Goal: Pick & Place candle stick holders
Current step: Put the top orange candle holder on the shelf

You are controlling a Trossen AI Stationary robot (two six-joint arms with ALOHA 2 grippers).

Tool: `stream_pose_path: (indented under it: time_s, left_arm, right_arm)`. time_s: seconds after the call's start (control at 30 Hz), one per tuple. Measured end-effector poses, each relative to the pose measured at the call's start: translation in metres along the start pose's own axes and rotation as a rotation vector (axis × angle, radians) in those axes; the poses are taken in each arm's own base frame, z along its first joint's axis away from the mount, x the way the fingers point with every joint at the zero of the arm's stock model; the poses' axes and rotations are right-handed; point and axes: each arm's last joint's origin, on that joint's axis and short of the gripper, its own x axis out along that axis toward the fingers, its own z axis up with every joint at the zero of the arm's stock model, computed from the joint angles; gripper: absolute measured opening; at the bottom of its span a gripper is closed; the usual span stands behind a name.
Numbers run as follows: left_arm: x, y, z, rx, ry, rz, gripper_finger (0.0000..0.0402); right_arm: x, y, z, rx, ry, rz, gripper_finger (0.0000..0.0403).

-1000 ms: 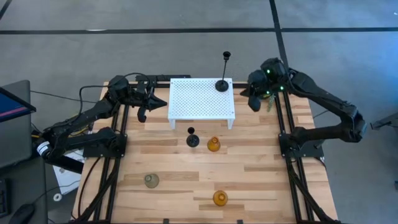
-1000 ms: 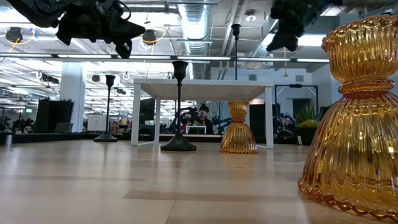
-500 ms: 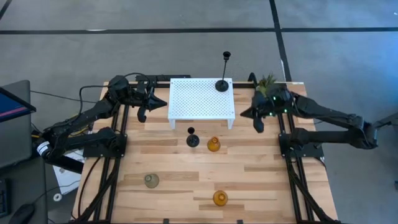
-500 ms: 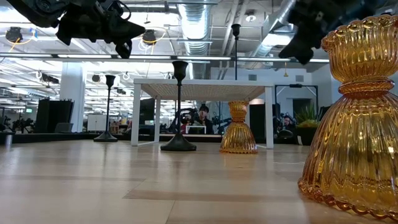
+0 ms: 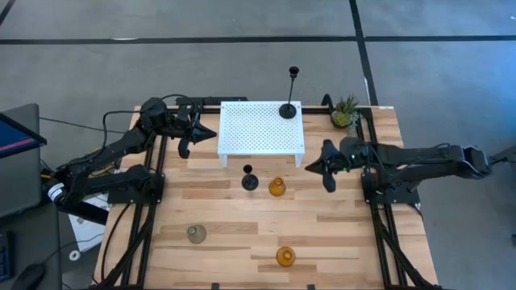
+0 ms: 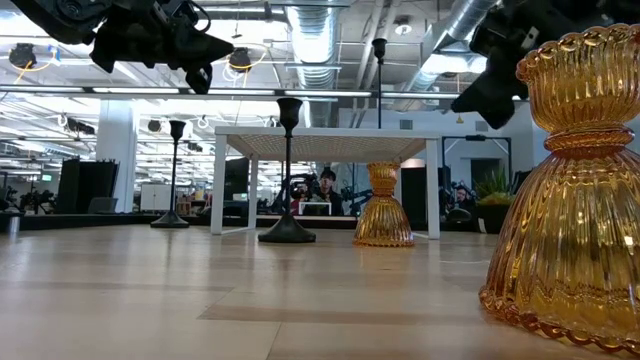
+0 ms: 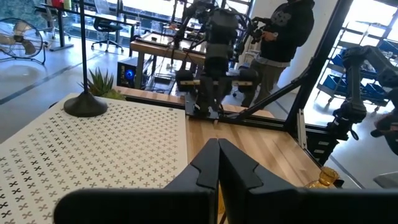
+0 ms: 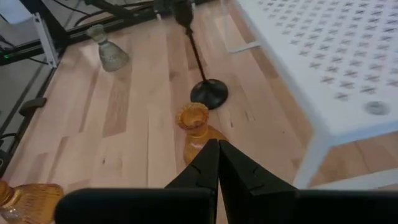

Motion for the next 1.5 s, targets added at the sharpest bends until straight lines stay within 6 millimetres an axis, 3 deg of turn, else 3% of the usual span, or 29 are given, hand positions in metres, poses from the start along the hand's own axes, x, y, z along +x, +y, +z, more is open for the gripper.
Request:
stream_pose_path:
  time_s: [0.43,0.7,1.0,1.5]
  left_arm:
    - [0.002,-0.002,0.000,-0.001,0.000,-0.014,0.0004]
    - [0.013,-0.016,-0.001,0.029,-0.001,-0.130,0.0004]
    - [0.025,-0.034,-0.002,0.022,0.000,-0.234,0.0004]
    - [0.041,-0.062,-0.012,0.019,0.073,-0.250,0.0004]
  right_arm:
    - [0.026,0.032,-0.016,-0.090,0.018,0.088,0.0000]
    - [0.041,0.029,-0.024,-0.089,0.089,0.065,0.0000]
    - [0.042,0.029,-0.023,-0.088,0.081,0.064,0.0000]
    - [0.042,0.029,-0.023,-0.095,0.080,0.065,0.0000]
